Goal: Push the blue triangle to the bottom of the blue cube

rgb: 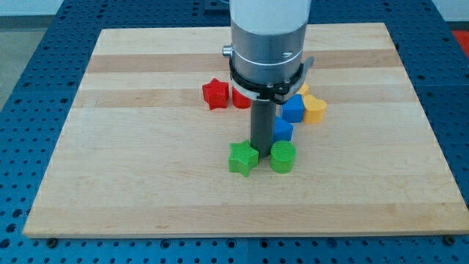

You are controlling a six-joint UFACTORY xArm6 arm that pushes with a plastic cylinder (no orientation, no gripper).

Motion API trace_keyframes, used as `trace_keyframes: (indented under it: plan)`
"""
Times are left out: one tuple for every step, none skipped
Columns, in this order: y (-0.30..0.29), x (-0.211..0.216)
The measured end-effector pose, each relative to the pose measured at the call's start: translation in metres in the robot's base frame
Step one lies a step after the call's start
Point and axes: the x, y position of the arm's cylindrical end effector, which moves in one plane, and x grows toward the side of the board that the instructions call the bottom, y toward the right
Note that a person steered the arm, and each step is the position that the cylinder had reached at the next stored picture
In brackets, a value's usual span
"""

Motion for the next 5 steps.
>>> trace_keyframes:
  plan:
    - [0.000,-0.004]
    - [0.000,-0.008]
    - [0.007,-0.014]
    - [0.017,-0.025]
    - [0.024,-0.033]
